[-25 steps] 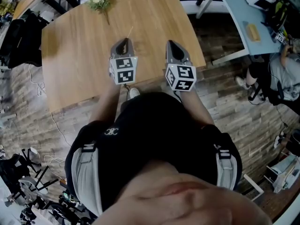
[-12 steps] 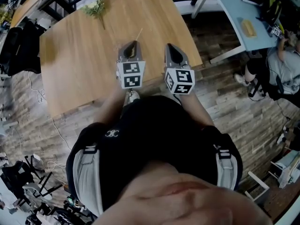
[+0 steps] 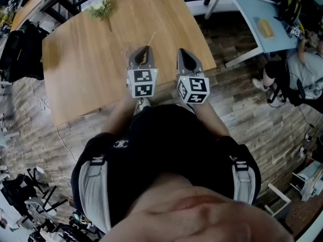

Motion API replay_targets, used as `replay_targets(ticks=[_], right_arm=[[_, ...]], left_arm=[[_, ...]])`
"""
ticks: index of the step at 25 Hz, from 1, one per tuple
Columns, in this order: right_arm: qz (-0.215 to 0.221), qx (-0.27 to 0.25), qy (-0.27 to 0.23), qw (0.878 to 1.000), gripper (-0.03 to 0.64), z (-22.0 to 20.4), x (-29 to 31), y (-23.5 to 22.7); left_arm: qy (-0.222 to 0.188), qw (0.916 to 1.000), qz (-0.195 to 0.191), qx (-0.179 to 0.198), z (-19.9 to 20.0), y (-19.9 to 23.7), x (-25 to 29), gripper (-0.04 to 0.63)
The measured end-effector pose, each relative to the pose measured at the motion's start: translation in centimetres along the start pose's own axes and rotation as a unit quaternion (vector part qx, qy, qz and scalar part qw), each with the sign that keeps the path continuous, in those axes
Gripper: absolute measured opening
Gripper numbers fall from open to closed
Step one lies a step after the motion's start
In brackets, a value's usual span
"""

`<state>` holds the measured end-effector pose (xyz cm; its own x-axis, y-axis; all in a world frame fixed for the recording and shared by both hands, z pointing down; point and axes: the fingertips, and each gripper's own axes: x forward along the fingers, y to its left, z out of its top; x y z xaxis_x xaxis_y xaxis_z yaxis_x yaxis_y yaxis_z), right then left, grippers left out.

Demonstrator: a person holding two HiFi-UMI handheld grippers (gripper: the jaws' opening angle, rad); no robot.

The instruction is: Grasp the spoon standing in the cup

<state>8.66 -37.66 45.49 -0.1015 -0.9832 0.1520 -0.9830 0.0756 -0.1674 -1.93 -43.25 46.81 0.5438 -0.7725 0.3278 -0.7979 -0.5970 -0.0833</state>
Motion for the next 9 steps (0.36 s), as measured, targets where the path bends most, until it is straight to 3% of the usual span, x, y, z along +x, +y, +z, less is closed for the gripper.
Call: replay_targets(ticks=[9], right_arm=[[0.007,0.001,0.006,1.0,-0.002,-0.48,-0.56,0.29]], left_arm=[[-0.001,0.9999,0.009,-0.006,-0.33,-0.03,-0.84,0.02]])
